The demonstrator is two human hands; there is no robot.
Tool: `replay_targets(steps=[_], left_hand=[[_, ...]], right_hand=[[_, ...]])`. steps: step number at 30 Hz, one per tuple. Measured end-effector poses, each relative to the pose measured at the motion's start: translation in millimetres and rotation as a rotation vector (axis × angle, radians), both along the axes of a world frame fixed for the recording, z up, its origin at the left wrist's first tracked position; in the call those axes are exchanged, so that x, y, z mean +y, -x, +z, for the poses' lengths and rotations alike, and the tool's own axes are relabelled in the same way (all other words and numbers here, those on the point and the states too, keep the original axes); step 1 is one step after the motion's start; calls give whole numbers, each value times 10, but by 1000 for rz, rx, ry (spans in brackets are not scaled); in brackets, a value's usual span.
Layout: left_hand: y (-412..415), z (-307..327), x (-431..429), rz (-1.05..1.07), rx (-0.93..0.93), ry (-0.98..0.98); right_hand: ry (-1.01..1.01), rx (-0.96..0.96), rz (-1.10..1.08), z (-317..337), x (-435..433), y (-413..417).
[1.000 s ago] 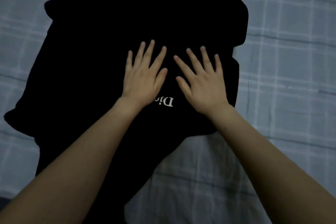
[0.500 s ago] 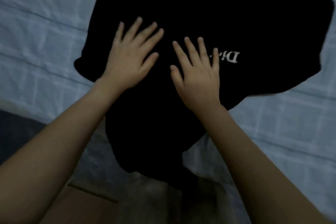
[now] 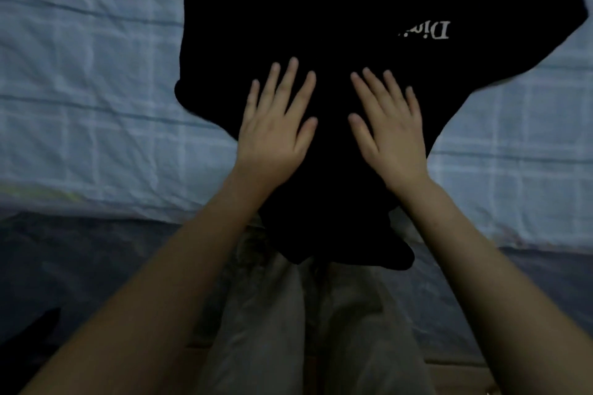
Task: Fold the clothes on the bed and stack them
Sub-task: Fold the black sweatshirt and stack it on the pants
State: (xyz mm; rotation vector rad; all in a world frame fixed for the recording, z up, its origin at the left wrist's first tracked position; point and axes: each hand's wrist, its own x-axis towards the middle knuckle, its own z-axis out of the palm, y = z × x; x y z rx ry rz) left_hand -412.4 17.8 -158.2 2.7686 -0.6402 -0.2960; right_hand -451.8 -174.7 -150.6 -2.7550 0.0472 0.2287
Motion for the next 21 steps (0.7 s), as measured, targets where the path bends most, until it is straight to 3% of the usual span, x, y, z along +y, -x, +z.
replay_targets(steps=[4, 8, 13, 15, 18, 21], left_hand=[[517, 104, 175, 110, 4, 237], [1077, 234, 265, 470, 22, 452], [1512, 348, 113, 801, 297, 664], [1563, 348, 120, 817, 347, 729], [1692, 311, 177, 751, 398, 676], [1790, 340, 192, 695, 494, 791]], right_hand=[[-256, -8, -148, 149, 52, 536], [-296, -34, -319, 288, 142, 1037], [-589, -7, -489, 338, 325, 1364], [-602, 7, -427, 344, 281, 1471], [-569, 75, -361, 351, 166, 1572], [-686, 152, -259, 384, 66, 1655]])
